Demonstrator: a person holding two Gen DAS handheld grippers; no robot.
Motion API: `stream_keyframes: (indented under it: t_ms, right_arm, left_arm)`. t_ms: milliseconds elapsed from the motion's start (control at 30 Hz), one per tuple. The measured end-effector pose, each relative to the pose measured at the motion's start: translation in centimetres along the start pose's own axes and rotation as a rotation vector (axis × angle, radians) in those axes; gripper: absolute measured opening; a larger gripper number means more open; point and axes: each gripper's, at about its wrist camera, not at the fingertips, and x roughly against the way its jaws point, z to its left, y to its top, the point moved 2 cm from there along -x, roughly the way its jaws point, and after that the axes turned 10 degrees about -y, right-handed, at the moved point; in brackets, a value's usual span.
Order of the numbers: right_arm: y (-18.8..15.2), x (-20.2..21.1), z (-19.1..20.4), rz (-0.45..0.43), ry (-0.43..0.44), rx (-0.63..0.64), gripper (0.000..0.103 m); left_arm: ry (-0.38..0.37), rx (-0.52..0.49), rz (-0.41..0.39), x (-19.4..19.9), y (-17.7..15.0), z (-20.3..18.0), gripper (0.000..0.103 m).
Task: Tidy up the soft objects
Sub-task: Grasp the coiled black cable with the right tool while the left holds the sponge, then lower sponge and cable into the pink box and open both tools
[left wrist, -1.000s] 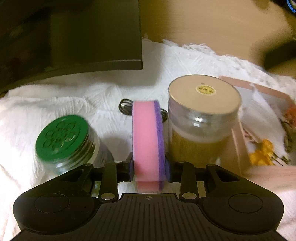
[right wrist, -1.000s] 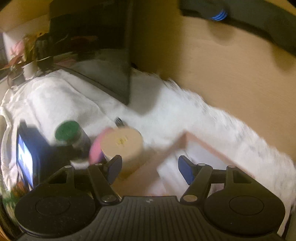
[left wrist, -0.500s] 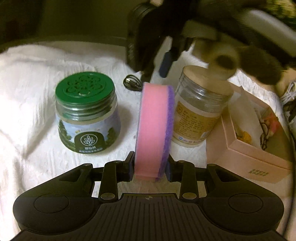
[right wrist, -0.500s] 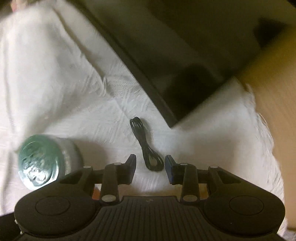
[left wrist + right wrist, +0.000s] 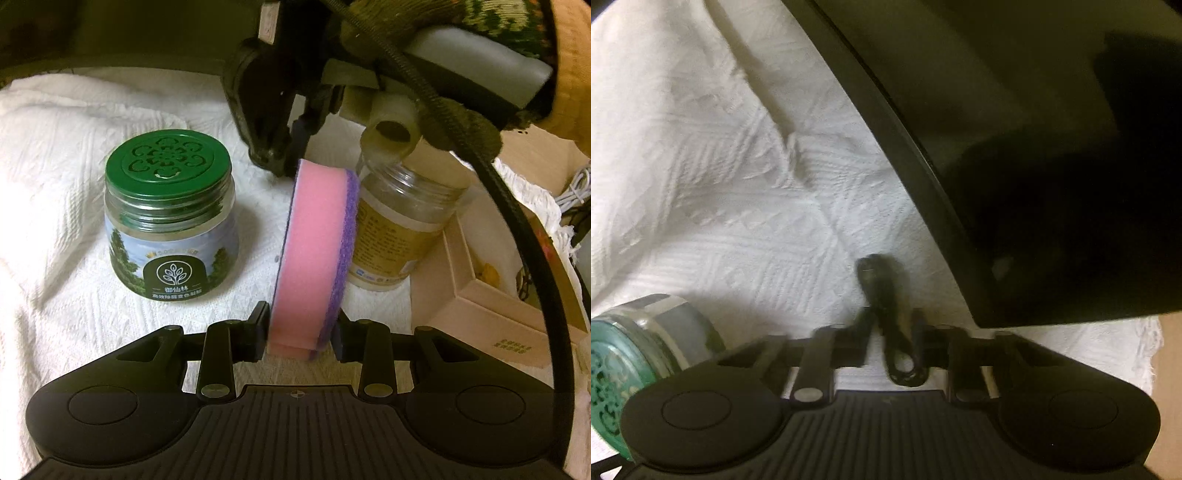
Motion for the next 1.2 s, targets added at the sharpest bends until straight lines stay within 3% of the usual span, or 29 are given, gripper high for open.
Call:
stream_keyframes:
  t_ms: [333, 533, 700, 833, 933, 1000, 1133, 1200]
  right_arm:
    - [-2.7, 5.8, -1.8, -0.126, 0.101, -0.061, 0.012]
    - [-4.6, 9.8, -3.6, -0.193, 0.161, -0.115, 0.012]
    - [-6.1, 14.1, -6.1, -0.276, 0.196, -0.210, 0.012]
    - [-8.7, 18.9, -9.0, -0.349, 0.172, -0.311, 0.012]
    - [-11.3, 21.7, -11.6, -0.397, 0.123, -0.397, 0.012]
    - [-14.0, 22.9, -13.3, -0.408, 0.089, -0.477, 0.012]
    - [-20.1, 23.7, -16.1, -0.388, 0.011, -0.616, 0.012]
    - [-23.3, 23.1, -17.2, -0.355, -0.028, -0.679, 0.012]
  left_arm:
    - [0.011, 0.026, 0.009, -0.5, 0.5, -0.1, 0.038]
    - [-0.025, 0.133, -0.021, 0.7, 1.2, 1.1, 0.036]
    - [-0.027, 0.027, -0.108, 4.2, 3.7, -0.4, 0.035]
    - [-0.039, -0.062, -0.156, 7.1, 6.5, -1.7, 0.035]
    - [-0.133, -0.115, -0.137, 8.3, 8.0, -3.3, 0.035]
    - [-0.238, -0.149, -0.107, 7.8, 8.8, -4.8, 0.036]
    - [-0.434, -0.212, -0.023, 4.5, 9.5, -9.0, 0.036]
    - [-0.516, -0.195, 0.025, 2.0, 9.6, -11.0, 0.036]
